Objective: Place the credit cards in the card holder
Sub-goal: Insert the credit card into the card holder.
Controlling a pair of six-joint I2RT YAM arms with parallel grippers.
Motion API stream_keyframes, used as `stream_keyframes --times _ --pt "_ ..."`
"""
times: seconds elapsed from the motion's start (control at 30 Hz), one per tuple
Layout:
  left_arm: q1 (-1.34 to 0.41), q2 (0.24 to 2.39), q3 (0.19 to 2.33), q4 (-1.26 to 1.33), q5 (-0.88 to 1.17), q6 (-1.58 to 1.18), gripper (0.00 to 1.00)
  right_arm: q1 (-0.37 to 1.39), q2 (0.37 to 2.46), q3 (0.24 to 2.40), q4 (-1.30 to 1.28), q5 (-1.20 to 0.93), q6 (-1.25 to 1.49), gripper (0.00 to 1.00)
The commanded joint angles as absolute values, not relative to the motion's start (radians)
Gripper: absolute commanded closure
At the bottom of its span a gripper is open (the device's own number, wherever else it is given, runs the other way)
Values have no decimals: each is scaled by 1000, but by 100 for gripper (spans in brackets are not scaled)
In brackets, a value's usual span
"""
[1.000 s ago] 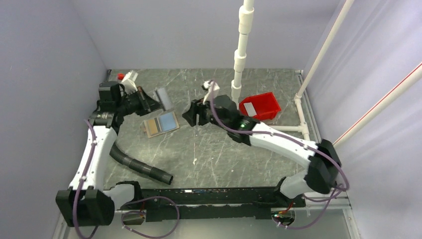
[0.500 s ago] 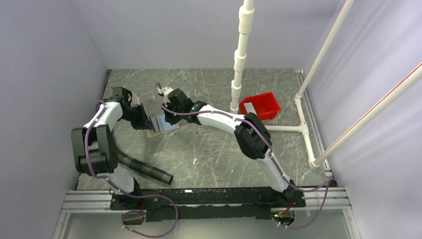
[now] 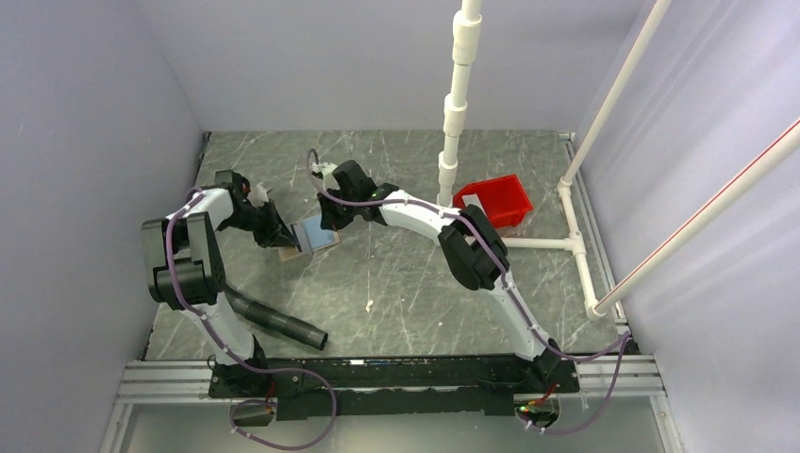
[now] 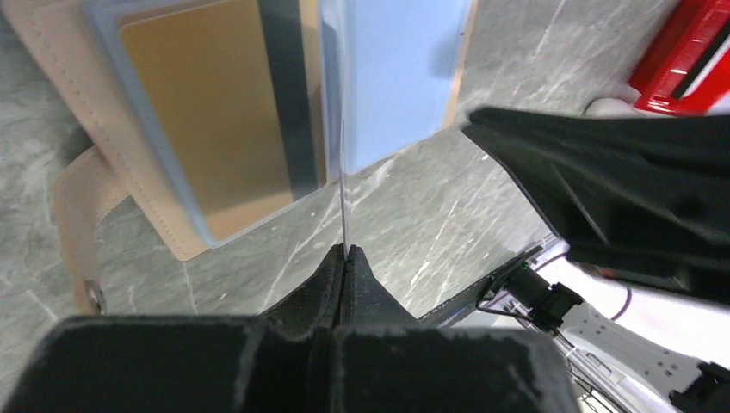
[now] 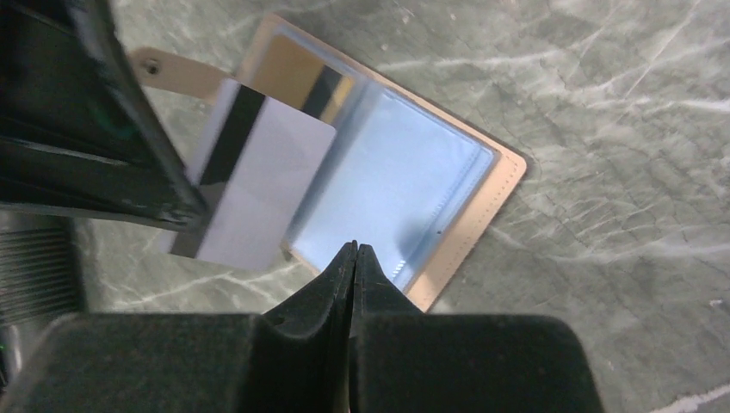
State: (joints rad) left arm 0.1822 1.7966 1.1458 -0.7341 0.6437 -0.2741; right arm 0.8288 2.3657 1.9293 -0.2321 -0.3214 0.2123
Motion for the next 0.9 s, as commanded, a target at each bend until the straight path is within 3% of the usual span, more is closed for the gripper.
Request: stream_keyframes --times 0.0,0.87 --pt "201 1816 1153 -706 743 -237 100 805 2435 1972 -229 -446 172 100" --pt "229 1956 1215 -729 810 -190 100 771 2530 2073 -319 -530 61 100"
